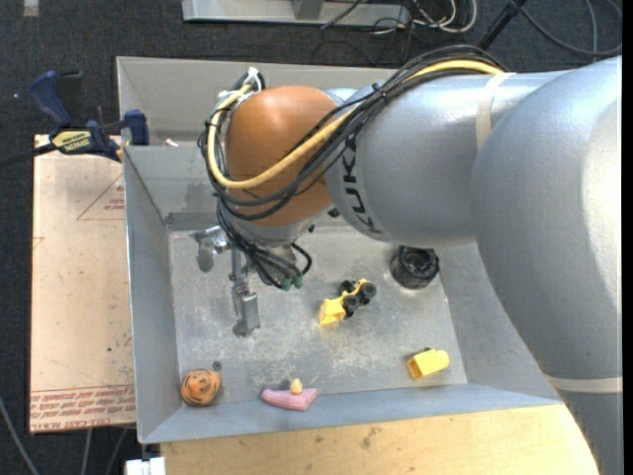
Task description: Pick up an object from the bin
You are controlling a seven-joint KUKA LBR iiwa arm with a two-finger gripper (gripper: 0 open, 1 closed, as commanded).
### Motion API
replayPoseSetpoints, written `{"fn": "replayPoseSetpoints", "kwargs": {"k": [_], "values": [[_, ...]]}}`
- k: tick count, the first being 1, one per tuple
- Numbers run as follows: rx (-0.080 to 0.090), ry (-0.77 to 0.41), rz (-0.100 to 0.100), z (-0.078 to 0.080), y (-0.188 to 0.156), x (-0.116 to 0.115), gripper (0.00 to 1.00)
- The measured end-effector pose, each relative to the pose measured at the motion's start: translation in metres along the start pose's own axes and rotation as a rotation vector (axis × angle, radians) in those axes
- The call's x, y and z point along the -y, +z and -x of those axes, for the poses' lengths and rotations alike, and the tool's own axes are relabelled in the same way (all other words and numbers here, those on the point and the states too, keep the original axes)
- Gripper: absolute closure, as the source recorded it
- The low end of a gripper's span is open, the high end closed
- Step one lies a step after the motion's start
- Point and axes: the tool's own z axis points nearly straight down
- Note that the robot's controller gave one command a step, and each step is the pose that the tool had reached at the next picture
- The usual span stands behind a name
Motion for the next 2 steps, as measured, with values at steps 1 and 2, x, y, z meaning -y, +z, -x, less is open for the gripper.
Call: {"fn": "replayPoseSetpoints", "kwargs": {"k": [1,2], "values": [[0.001,0.061,0.000,0.012,-0.025,-0.004,0.00],[0.001,0.271,0.000,-0.005,-0.058,0.004,0.00]]}}
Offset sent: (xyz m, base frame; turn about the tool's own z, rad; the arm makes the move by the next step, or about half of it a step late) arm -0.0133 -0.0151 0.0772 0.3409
